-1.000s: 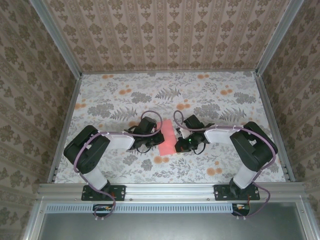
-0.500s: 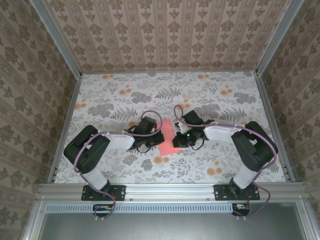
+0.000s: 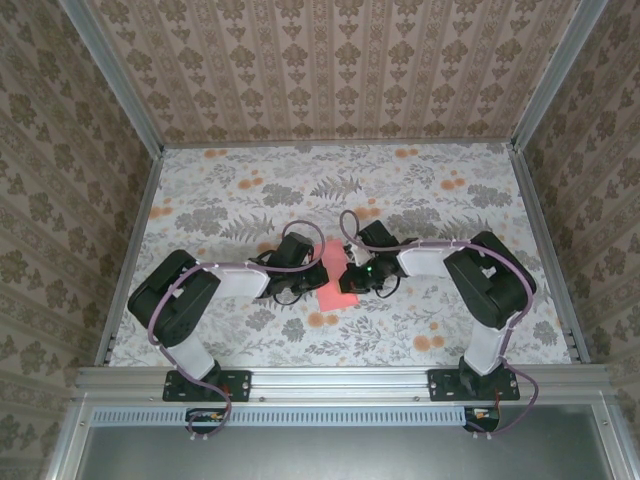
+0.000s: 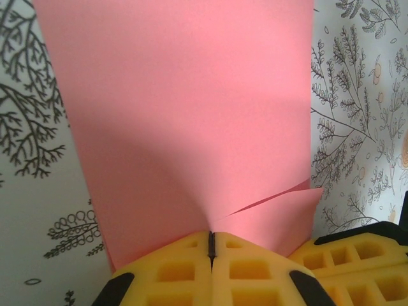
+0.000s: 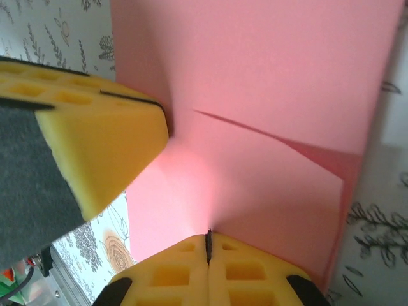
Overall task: Fold a paper plane with a square sheet of paper (pick it up from the middle)
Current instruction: Fold the triangle a second time at the center of the table, then turn over the paper at the center of the table.
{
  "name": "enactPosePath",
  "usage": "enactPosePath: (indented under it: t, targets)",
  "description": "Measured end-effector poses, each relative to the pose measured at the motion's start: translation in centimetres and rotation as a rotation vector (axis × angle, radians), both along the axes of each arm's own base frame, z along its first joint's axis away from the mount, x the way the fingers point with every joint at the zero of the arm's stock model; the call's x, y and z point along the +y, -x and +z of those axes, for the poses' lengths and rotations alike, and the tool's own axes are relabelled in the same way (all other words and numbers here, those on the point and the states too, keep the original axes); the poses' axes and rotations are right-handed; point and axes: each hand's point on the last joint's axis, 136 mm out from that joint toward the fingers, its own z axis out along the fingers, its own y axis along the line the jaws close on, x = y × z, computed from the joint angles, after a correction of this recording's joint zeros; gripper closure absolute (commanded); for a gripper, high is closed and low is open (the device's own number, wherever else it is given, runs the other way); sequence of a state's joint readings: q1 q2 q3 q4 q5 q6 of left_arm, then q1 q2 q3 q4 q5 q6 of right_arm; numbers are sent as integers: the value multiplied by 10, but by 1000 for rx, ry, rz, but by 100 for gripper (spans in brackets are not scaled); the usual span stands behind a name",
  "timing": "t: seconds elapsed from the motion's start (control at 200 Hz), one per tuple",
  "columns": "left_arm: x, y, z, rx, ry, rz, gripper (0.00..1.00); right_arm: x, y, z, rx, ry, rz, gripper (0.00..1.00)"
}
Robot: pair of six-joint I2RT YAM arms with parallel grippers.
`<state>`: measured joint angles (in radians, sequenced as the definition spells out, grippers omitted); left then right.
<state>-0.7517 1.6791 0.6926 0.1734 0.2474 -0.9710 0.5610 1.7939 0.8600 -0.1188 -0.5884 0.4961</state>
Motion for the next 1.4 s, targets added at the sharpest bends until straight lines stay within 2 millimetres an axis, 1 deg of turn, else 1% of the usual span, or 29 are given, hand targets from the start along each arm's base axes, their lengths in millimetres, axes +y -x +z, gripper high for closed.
enactPosePath:
  t: [0.23,0.54,0.62,0.67,0.745,0.785,0.855,0.955,1.035,1.1,1.175,1.305,1.4]
  targets:
    - [0,0,0,8,6,-2,100,-25,20,-1,5,4,-28,98]
    - [-2,-1,2,8,12,-19,100,-45,33,3,30,25,-67,96]
    - [-2,-3,5,8,1,-29,92,-45,32,11,19,18,-76,92]
    - [0,-4,6,10,-11,-33,83,-44,30,18,8,10,-87,89]
    - [1,-8,13,8,-17,-32,74,-41,22,30,-17,-8,-103,77]
    - [0,-12,22,-6,-9,-33,67,-38,16,35,-27,-15,-115,72]
    - [-3,-18,42,-45,21,-27,60,-34,6,45,-51,-33,-136,62]
    - [-1,-25,70,-99,68,-3,51,-27,-8,55,-82,-58,-150,57]
    - [6,-26,82,-121,92,24,41,-20,-20,56,-94,-71,-154,54]
    - [14,-23,81,-117,99,47,36,-17,-26,51,-93,-71,-154,54]
    - [24,-17,72,-93,92,73,32,-14,-30,43,-83,-65,-153,54]
    - [33,-5,54,-41,75,90,29,-11,-36,32,-71,-57,-153,53]
    - [34,-1,49,-19,85,97,29,-11,-40,29,-73,-57,-156,53]
